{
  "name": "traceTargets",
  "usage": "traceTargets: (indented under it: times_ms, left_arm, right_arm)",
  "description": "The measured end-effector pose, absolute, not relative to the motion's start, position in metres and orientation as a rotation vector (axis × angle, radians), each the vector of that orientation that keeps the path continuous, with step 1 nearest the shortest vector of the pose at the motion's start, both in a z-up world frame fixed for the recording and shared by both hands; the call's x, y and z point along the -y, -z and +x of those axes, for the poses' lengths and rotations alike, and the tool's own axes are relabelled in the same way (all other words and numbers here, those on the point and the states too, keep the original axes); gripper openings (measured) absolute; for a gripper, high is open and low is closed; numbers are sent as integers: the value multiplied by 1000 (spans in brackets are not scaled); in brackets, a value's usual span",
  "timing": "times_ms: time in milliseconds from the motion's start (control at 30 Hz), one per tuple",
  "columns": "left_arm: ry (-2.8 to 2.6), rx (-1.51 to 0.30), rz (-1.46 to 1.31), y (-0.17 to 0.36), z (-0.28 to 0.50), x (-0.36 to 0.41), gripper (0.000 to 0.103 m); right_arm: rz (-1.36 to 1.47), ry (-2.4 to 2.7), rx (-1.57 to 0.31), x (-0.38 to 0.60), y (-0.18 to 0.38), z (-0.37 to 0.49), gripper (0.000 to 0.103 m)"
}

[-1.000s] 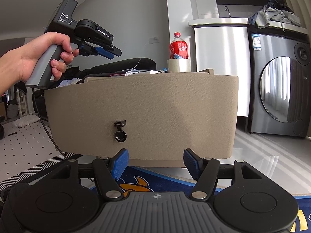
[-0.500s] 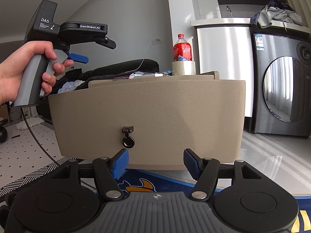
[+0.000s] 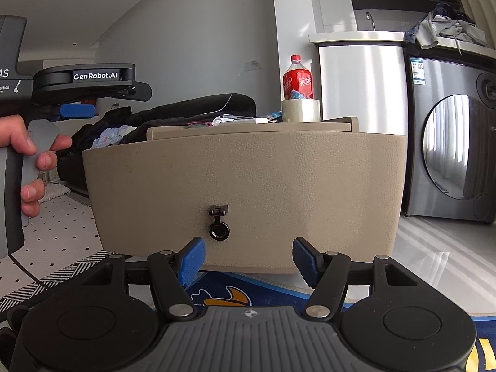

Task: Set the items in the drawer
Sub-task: 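Withdraw the left gripper and place it against the drawer front, then push the top drawer front inward with the left gripper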

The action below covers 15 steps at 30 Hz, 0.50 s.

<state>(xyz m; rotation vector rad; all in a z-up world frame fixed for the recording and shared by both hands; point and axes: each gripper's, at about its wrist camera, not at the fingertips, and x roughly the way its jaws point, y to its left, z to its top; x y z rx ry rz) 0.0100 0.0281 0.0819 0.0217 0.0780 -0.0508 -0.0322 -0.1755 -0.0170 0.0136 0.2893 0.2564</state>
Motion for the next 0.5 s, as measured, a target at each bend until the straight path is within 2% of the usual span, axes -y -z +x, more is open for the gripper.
traceTargets:
  times_ms: [500]
  left_arm:
    - [-19,-117,12,-58,-9,-46,103]
  right_arm:
    - [-20,-214,-306,149,9,-22,66]
